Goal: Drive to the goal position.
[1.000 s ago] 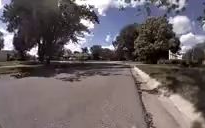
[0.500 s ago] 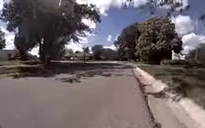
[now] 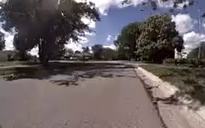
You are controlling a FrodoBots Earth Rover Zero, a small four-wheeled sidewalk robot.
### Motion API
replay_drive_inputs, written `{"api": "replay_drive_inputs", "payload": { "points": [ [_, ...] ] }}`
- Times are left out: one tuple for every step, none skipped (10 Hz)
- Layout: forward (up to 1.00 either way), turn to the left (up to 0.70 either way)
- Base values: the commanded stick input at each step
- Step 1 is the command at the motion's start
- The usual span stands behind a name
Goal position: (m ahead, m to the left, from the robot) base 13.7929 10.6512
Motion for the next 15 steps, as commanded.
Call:
{"api": "replay_drive_inputs", "payload": {
  "points": [
    [0.7, -0.35],
    [0.7, -0.35],
    [0.7, -0.35],
    [0.7, -0.35],
    [0.7, -0.35],
    [0.7, -0.35],
    [0.7, -0.35],
    [0.7, -0.3],
    [0.7, -0.14],
    [0.7, 0.0],
    [0.7, 0.0],
    [0.7, 0.0],
    [0.7, 0.0],
    [0.25, 0.0],
    [0.0, 0.01]
  ]
}}
